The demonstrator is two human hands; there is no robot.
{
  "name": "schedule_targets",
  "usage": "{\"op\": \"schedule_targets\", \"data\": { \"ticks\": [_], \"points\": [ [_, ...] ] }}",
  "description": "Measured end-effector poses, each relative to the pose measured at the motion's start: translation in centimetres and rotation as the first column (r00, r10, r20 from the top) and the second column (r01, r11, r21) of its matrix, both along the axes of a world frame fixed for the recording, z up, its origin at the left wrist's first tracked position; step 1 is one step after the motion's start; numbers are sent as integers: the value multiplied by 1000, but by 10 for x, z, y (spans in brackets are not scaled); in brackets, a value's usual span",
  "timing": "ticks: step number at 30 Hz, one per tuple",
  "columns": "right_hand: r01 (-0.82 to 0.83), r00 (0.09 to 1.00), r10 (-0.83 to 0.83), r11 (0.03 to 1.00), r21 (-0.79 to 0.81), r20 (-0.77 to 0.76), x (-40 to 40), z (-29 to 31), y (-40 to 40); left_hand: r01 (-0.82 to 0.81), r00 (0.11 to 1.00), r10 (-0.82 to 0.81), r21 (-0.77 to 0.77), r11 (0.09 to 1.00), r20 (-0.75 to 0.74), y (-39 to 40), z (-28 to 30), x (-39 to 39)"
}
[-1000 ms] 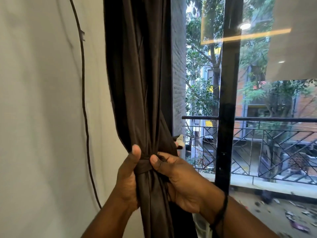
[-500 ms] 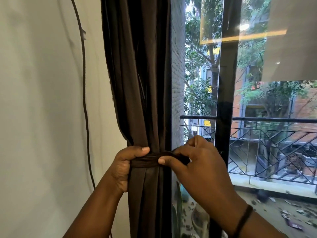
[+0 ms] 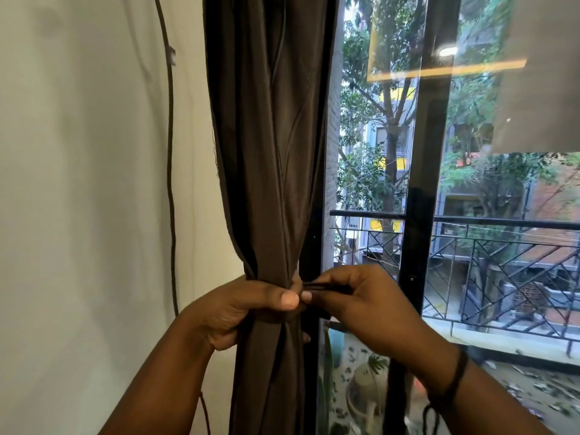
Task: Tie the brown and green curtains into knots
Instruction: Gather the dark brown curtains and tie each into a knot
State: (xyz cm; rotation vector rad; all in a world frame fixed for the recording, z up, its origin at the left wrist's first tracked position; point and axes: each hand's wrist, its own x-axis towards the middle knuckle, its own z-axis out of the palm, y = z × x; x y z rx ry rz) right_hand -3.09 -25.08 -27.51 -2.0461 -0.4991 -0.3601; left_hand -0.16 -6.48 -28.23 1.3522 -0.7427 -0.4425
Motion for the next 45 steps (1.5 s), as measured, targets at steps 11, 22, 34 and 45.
{"op": "schedule_targets", "data": {
  "ticks": [11, 22, 34, 45],
  "points": [
    [-101, 971, 145, 969, 225, -188, -19, 23, -9, 403, 890, -444, -280, 871, -101, 3, -20, 22],
    [-43, 948, 78, 992, 120, -308, -10, 10, -37, -532, 839, 544, -192, 825, 7, -50, -20, 13],
    [-167, 929, 254, 936, 309, -268, 4, -2, -69, -855, -8, 567, -300, 423, 824, -87, -54, 2],
    [-470, 831, 552, 636, 612, 66, 25, -26, -48, -778, 378, 851, -373, 505, 364, -87, -32, 0]
  ]
}}
